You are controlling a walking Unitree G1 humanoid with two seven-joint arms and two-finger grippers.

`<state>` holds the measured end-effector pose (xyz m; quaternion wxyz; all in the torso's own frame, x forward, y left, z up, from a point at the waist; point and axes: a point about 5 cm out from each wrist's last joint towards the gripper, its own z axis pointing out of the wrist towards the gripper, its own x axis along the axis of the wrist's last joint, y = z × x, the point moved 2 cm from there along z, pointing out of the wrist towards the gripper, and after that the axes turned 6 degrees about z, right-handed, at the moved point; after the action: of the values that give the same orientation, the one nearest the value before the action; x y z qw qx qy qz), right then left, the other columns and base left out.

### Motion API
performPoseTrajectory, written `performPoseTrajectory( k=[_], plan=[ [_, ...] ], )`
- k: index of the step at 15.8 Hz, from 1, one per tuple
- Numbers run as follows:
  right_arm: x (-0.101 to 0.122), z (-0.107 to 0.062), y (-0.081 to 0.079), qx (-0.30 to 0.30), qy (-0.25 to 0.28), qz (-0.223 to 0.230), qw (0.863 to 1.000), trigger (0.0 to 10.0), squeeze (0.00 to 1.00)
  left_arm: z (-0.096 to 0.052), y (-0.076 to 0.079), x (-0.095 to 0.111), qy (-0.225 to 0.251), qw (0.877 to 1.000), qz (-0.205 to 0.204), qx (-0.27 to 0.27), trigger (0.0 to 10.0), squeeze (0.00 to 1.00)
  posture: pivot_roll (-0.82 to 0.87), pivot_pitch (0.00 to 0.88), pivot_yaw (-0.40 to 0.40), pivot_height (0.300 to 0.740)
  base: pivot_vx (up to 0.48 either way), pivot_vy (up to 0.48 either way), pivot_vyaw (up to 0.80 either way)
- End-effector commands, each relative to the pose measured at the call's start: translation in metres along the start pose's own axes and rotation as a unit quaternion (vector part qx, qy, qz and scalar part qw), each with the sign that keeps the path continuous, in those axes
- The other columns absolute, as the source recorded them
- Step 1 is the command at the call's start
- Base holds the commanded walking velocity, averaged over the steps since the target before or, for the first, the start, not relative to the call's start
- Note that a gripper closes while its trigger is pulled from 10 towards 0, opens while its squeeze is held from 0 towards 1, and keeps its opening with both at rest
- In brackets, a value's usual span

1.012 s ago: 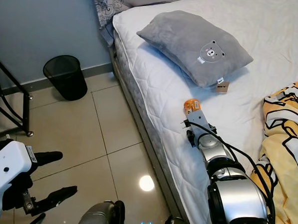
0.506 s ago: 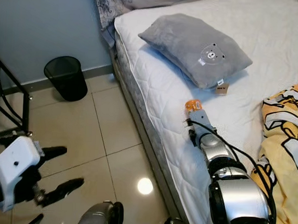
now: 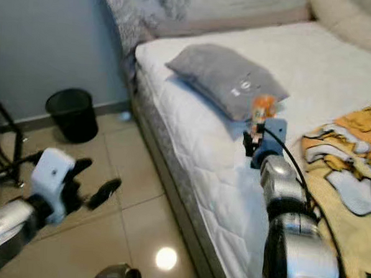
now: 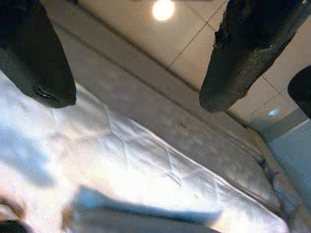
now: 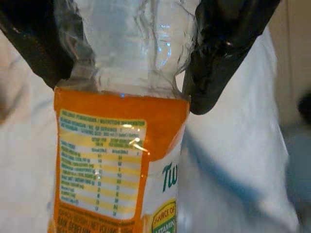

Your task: Clean up the room

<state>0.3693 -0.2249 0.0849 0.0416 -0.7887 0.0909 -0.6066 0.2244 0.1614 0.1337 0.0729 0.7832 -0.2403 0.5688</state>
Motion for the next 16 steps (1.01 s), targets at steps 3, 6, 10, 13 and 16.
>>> performPoseTrajectory(
  k=[3,6,10,13,16],
  plan=[
    [0.004,-0.024,-0.013,0.033,0.028,0.048,0.998,10.0,0.00,0.011,-0.007,-0.005,-0.005,0.998,-0.001,0.059,10.0,0.00,0.02,0.000,-0.003,0.740,0.000,0.000,0.00],
    [-0.024,-0.066,-0.035,0.070,0.019,0.091,0.993,10.0,0.00,0.011,-0.002,-0.008,0.008,0.993,0.063,0.095,10.0,0.00,0.01,0.000,0.011,0.740,0.000,0.000,0.58],
    [-0.048,-0.095,-0.069,0.132,-0.047,0.010,0.990,10.0,0.00,0.028,0.000,-0.018,-0.009,0.992,0.049,0.113,10.0,0.00,-0.05,0.000,0.054,0.740,0.000,0.000,0.80],
    [-0.053,-0.104,-0.078,0.153,-0.071,0.009,0.986,10.0,0.00,0.026,-0.001,-0.029,-0.016,0.990,0.069,0.122,10.0,0.00,-0.03,0.000,0.045,0.740,0.000,0.000,0.80],
    [-0.047,-0.101,-0.082,0.150,-0.067,0.001,0.986,10.0,0.00,0.030,-0.014,-0.023,0.007,0.986,0.045,0.157,10.0,0.00,-0.01,0.000,0.038,0.740,0.000,0.000,0.80]
  ],
)
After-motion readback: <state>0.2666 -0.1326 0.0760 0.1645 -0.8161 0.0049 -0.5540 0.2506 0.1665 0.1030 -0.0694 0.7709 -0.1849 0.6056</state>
